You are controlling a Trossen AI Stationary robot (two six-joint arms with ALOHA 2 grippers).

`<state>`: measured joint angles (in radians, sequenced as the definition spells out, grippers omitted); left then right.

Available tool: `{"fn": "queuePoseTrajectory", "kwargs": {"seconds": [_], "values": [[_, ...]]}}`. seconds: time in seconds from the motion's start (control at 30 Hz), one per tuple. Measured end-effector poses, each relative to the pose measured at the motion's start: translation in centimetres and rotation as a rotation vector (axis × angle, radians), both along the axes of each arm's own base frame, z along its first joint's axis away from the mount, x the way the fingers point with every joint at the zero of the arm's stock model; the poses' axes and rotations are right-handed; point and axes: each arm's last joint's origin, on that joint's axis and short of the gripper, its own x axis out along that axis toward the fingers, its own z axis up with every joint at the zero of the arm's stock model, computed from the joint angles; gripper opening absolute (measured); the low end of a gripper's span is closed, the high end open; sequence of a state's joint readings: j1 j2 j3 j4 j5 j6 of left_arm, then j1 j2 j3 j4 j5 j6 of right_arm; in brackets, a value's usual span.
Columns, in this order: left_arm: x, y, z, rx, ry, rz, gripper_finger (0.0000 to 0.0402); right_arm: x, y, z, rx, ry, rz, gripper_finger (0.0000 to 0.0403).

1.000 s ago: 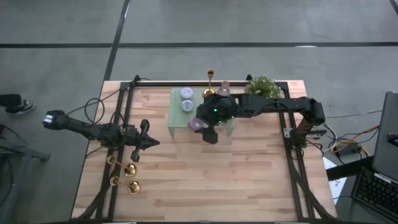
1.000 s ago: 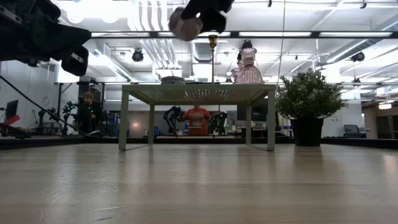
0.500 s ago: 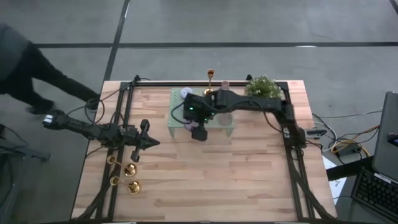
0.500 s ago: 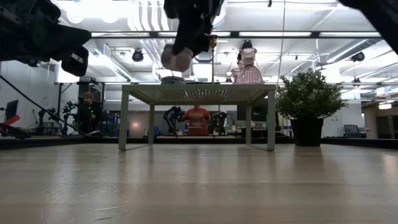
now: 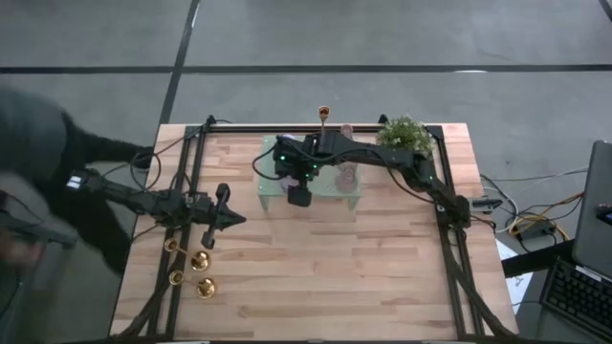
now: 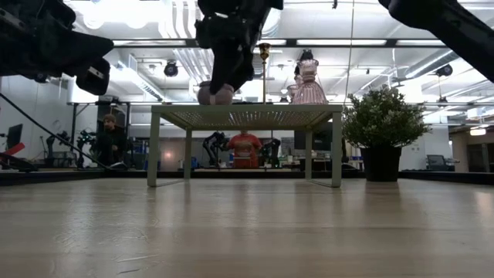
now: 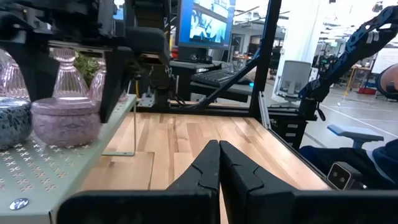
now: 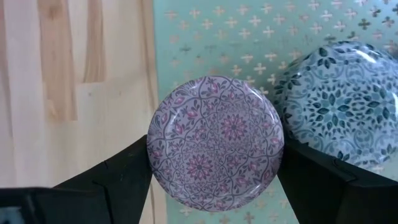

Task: Pick & Place candle stick holders
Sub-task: Put the pink scented candle on the shelf

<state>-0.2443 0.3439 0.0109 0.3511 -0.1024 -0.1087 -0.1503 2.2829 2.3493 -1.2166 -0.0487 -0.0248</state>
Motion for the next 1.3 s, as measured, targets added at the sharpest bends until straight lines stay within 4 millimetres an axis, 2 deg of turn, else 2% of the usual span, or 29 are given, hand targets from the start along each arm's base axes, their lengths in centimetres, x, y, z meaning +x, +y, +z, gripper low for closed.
{"fn": "queuePoseTrajectory", "kwargs": {"seconds": [0.3,1.0,1.3], "values": [[0.0,-0.01,-0.03,0.001,0.003,-0.001,0.0005,0.77,-0.51,-0.49,-0.004,-0.045,-0.011,0.0301],[0.0,-0.01,-0.03,0.001,0.003,-0.001,0.0005,1.07,-0.5,-0.45,-0.01,-0.072,-0.005,0.0302],[0.0,-0.01,-0.03,0.0,0.003,-0.001,0.0005,1.05,-0.5,-0.4,-0.011,-0.072,-0.003,0.0351]]}}
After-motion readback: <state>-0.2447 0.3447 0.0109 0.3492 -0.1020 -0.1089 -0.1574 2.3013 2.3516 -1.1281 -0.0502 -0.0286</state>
